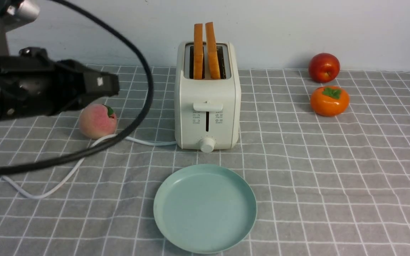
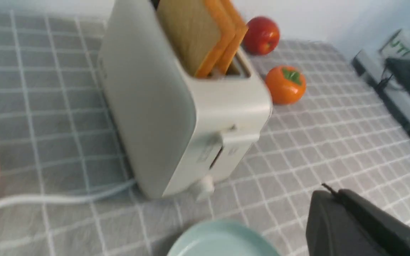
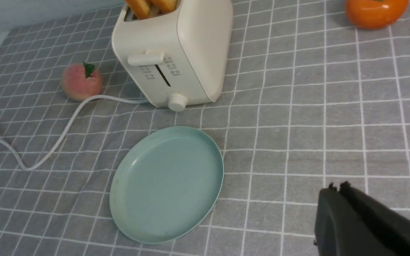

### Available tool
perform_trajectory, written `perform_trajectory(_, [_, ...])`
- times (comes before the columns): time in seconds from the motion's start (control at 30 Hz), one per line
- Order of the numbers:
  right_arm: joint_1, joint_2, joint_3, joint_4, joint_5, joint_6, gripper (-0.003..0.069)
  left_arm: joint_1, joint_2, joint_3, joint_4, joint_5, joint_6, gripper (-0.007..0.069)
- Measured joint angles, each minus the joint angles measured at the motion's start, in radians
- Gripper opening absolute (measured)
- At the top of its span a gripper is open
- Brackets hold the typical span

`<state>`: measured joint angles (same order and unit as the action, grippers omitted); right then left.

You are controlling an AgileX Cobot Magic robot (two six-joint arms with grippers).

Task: Take toasted bread from bread machine on grey coffee table place on plate.
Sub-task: 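Reach for a toast slice standing in the toaster with the left gripper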

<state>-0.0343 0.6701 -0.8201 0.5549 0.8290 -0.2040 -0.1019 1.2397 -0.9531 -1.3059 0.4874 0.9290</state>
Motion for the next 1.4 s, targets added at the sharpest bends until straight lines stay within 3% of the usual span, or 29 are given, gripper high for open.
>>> perform_trajectory(0.2, [0.000, 0.008, 0.035, 0.011, -0.054, -0.007, -0.0003, -0.126, 0.176, -0.138, -0.178, -0.144, 0.253, -0.0014])
perform_trajectory(0.33, [0.000, 0.008, 0.035, 0.014, -0.083, -0.007, -0.0001, -0.194, 0.274, -0.218, -0.203, -0.202, 0.300, -0.0011])
perform_trajectory(0.43, [0.000, 0.008, 0.036, 0.014, -0.094, -0.007, 0.0000, -0.220, 0.364, -0.289, -0.210, -0.259, 0.319, 0.0034])
perform_trajectory(0.63, [0.000, 0.008, 0.036, 0.014, -0.099, -0.007, 0.0005, -0.221, 0.560, -0.438, -0.215, -0.244, 0.424, 0.0339])
perform_trajectory(0.67, [0.000, 0.008, 0.036, 0.014, -0.099, -0.007, 0.0005, -0.222, 0.565, -0.441, -0.215, -0.244, 0.424, 0.0350])
perform_trajectory(0.7, [0.000, 0.008, 0.036, 0.014, -0.099, -0.007, 0.0006, -0.222, 0.610, -0.468, -0.215, -0.245, 0.440, 0.0433])
perform_trajectory(0.77, [0.000, 0.008, 0.036, 0.016, -0.099, -0.009, 0.0008, -0.222, 0.651, -0.501, -0.216, -0.247, 0.446, 0.0521])
perform_trajectory(0.9, [0.000, 0.008, 0.036, 0.018, -0.099, -0.011, 0.0014, -0.222, 0.718, -0.557, -0.216, -0.244, 0.449, 0.0598])
perform_trajectory(1.03, [0.000, 0.008, 0.036, 0.018, -0.098, -0.011, 0.0017, -0.222, 0.750, -0.592, -0.216, -0.246, 0.456, 0.0588])
perform_trajectory(1.13, [0.000, 0.008, 0.036, 0.018, -0.098, -0.011, 0.0020, -0.222, 0.756, -0.602, -0.217, -0.278, 0.480, 0.0521])
perform_trajectory(1.23, [0.000, 0.008, 0.036, 0.018, -0.098, -0.011, 0.0022, -0.222, 0.756, -0.603, -0.217, -0.318, 0.493, 0.0393])
perform_trajectory(1.3, [0.000, 0.008, 0.036, 0.018, -0.098, -0.011, 0.0022, -0.222, 0.756, -0.603, -0.218, -0.334, 0.506, 0.0223])
perform_trajectory(1.4, [0.000, 0.008, 0.036, 0.018, -0.098, -0.011, 0.0027, -0.222, 0.756, -0.604, -0.219, -0.336, 0.523, 0.0055])
